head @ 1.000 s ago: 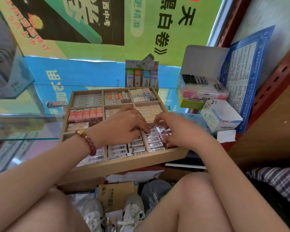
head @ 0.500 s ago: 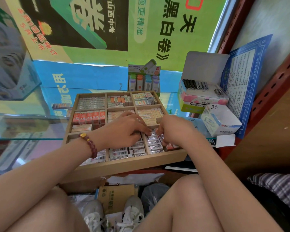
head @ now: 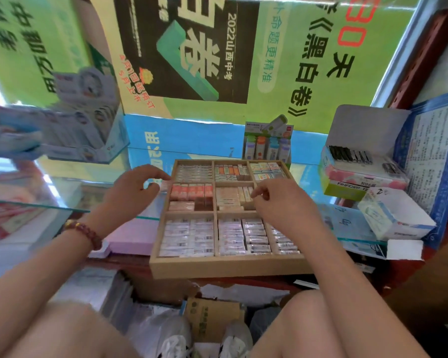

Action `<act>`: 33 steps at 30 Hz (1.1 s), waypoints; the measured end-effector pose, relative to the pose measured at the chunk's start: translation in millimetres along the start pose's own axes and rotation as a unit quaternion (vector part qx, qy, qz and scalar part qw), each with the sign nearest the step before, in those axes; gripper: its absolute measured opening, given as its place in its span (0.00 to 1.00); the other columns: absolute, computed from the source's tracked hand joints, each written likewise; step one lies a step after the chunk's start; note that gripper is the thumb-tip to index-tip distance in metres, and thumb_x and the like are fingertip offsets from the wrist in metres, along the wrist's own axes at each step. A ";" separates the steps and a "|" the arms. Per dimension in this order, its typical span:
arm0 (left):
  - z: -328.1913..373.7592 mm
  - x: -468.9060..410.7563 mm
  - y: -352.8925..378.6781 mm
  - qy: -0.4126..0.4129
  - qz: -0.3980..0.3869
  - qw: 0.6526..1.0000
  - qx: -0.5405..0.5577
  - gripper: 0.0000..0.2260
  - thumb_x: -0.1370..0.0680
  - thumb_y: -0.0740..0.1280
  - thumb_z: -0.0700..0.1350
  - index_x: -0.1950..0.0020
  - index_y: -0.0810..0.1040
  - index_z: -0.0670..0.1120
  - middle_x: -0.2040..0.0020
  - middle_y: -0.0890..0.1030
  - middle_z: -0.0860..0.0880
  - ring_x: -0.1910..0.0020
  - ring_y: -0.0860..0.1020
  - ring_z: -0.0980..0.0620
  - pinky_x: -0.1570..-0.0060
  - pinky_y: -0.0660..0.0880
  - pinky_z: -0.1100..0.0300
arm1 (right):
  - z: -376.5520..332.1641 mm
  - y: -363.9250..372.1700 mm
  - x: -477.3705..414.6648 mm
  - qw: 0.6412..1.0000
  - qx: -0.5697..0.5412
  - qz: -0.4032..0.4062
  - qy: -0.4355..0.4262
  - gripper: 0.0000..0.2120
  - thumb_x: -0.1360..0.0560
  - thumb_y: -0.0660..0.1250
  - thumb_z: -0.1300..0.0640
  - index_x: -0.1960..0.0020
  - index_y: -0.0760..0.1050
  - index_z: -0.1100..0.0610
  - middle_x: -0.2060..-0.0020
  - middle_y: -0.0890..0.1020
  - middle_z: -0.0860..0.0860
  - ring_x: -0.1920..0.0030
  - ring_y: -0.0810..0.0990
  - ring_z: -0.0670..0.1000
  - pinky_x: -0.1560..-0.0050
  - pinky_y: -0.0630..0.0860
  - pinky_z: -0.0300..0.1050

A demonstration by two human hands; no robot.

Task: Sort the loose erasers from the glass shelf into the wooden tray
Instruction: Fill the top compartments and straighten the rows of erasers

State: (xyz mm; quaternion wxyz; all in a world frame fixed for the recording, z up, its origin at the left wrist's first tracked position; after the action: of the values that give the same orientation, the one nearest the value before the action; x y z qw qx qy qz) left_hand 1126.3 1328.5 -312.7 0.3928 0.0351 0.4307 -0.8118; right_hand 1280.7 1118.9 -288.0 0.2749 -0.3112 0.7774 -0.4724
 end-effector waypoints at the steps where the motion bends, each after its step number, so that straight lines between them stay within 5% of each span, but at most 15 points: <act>1: -25.7 -2.9 -5.7 -0.040 0.014 0.998 -0.038 0.15 0.28 0.63 0.32 0.47 0.80 0.47 0.45 0.80 0.48 0.46 0.75 0.49 0.45 0.66 0.62 | -9.3 5.7 -3.0 1.000 -0.012 -0.006 -0.011 0.10 0.24 0.60 0.55 0.49 0.80 0.52 0.55 0.81 0.48 0.55 0.77 0.49 0.56 0.74 0.43; 4: -78.6 -18.2 -3.4 -0.086 -0.019 0.989 -0.119 0.18 0.28 0.65 0.32 0.38 0.76 0.40 0.34 0.73 0.41 0.35 0.71 0.43 0.36 0.64 0.56 | -29.5 16.9 -13.1 0.999 -0.027 0.002 -0.030 0.09 0.23 0.60 0.54 0.53 0.79 0.51 0.60 0.81 0.48 0.59 0.78 0.49 0.61 0.74 0.43; 7: -100.3 -40.6 8.7 -0.078 -0.089 0.961 -0.249 0.26 0.25 0.67 0.42 0.28 0.66 0.45 0.24 0.59 0.45 0.27 0.61 0.46 0.33 0.62 0.51 | -43.2 21.7 -20.8 0.998 -0.038 0.018 -0.047 0.10 0.23 0.59 0.55 0.54 0.80 0.52 0.60 0.81 0.48 0.61 0.78 0.48 0.61 0.77 0.44; 11: -111.6 -63.2 26.5 -0.064 -0.119 0.925 -0.356 0.28 0.21 0.59 0.47 0.23 0.52 0.48 0.22 0.45 0.48 0.24 0.49 0.50 0.30 0.56 0.49 | -55.7 34.8 -26.1 0.997 -0.028 -0.005 -0.065 0.09 0.23 0.60 0.54 0.53 0.79 0.50 0.59 0.80 0.45 0.61 0.76 0.44 0.65 0.73 0.40; 15: -127.7 -60.7 48.0 -0.088 -0.130 0.944 -0.290 0.22 0.18 0.55 0.47 0.24 0.57 0.48 0.23 0.54 0.51 0.25 0.56 0.53 0.30 0.57 0.50 | -59.1 47.1 -28.4 0.997 -0.015 -0.028 -0.075 0.09 0.23 0.60 0.54 0.53 0.79 0.48 0.58 0.81 0.44 0.61 0.76 0.42 0.62 0.74 0.39; 19: -116.2 -65.9 32.1 -0.057 -0.014 0.970 -0.236 0.11 0.20 0.61 0.49 0.42 0.76 0.46 0.43 0.78 0.48 0.44 0.77 0.47 0.52 0.68 0.56 | -53.4 54.9 -29.3 0.996 -0.025 -0.051 -0.067 0.09 0.23 0.60 0.54 0.53 0.79 0.47 0.59 0.81 0.42 0.62 0.78 0.42 0.60 0.77 0.40; 22: -115.8 -68.7 28.1 -0.086 -0.011 0.978 -0.190 0.09 0.22 0.65 0.48 0.50 0.76 0.42 0.51 0.77 0.45 0.50 0.76 0.45 0.55 0.69 0.56 | -48.9 57.7 -32.6 0.996 -0.032 -0.060 -0.056 0.09 0.23 0.60 0.55 0.54 0.79 0.47 0.61 0.80 0.41 0.63 0.78 0.42 0.62 0.75 0.39; 27: -116.0 -59.0 24.8 -0.149 -0.002 0.982 -0.117 0.13 0.20 0.60 0.49 0.45 0.71 0.39 0.46 0.75 0.39 0.52 0.72 0.45 0.52 0.69 0.54 | -51.6 58.9 -37.3 0.995 -0.058 -0.065 -0.057 0.09 0.23 0.61 0.56 0.54 0.79 0.48 0.62 0.78 0.41 0.63 0.77 0.42 0.61 0.75 0.39; 30: -95.7 -54.0 27.8 -0.084 -0.007 0.990 -0.110 0.03 0.19 0.56 0.42 0.48 0.67 0.44 0.44 0.72 0.38 0.52 0.67 0.49 0.50 0.66 0.57 | -59.4 58.2 -40.1 0.993 -0.077 -0.057 -0.068 0.08 0.24 0.62 0.56 0.56 0.77 0.46 0.61 0.79 0.41 0.61 0.76 0.40 0.60 0.73 0.38; 33: -77.5 -51.1 49.9 -0.025 -0.062 0.991 -0.119 0.04 0.20 0.55 0.39 0.54 0.65 0.41 0.53 0.68 0.40 0.54 0.65 0.48 0.46 0.69 0.49 | -65.8 60.2 -41.8 0.991 -0.098 -0.057 -0.069 0.09 0.24 0.62 0.56 0.57 0.78 0.46 0.61 0.79 0.40 0.61 0.76 0.40 0.61 0.72 0.37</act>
State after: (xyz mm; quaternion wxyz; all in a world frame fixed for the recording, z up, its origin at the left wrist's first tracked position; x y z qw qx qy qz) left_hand 1173.1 1399.9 -374.6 0.3541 -0.0589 0.5157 -0.7779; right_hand 1247.1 1208.7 -310.5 0.2686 -0.4127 0.7800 -0.3863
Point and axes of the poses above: each hand's wrist, its own x-axis away from the middle knuckle, its own y-axis out of the palm, z = x × y, the point moved 9 cm from there along -x, towards the middle knuckle
